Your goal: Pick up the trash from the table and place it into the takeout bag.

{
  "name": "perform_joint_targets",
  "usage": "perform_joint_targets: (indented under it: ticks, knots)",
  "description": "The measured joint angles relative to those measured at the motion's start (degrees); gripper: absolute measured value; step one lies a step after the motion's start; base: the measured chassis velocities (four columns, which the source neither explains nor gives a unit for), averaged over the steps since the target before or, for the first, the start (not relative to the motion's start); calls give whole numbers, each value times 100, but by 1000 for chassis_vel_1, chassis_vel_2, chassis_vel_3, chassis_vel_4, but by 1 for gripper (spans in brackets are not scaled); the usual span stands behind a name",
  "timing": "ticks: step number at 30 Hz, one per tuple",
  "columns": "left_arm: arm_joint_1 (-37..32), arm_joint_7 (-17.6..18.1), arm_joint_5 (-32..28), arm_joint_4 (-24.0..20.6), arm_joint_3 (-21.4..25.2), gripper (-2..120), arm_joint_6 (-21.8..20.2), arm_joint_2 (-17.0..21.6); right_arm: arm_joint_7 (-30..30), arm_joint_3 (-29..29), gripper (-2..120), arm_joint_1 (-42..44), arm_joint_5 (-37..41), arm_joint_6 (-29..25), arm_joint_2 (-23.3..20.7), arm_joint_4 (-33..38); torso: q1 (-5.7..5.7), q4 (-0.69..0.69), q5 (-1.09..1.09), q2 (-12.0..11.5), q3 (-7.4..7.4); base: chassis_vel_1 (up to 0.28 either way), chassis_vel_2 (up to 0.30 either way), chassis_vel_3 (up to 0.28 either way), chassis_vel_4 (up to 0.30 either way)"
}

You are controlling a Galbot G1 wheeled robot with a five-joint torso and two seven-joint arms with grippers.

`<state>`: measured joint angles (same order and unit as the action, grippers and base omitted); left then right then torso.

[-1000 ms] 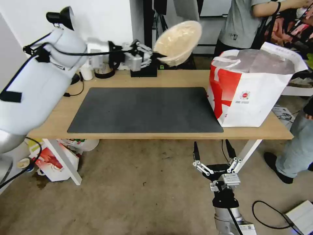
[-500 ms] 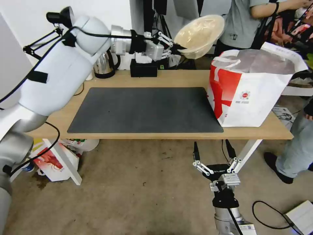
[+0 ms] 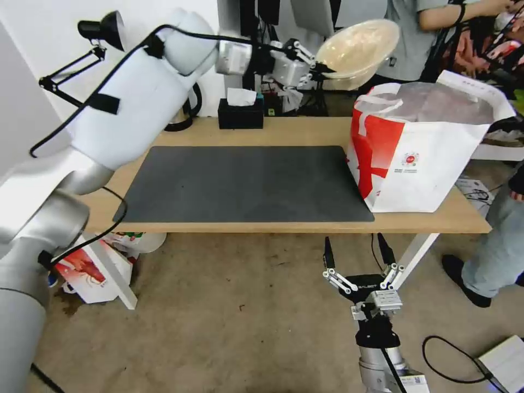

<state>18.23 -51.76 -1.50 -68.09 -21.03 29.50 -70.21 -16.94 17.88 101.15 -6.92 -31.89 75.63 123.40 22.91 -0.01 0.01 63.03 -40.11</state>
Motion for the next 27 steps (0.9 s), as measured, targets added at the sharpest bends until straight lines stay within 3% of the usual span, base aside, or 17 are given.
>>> perform_joint_targets:
  ticks: [9, 20, 27]
  knots:
    - [148, -30, 202, 567, -63, 1, 123, -715, 0, 0, 100, 0, 0, 0, 0, 0, 0, 1, 0, 0, 0, 0, 0, 0, 0]
    - [14, -23, 387, 985, -119, 1, 188, -1295, 0, 0, 100, 0, 0, 0, 0, 0, 0, 1, 0, 0, 0, 0, 0, 0, 0]
    - [-125, -15, 818, 1463, 77, 1, 408, -1761, 0, 0, 100, 0, 0, 0, 0, 0, 0, 0, 0, 0, 0, 0, 0, 0, 0]
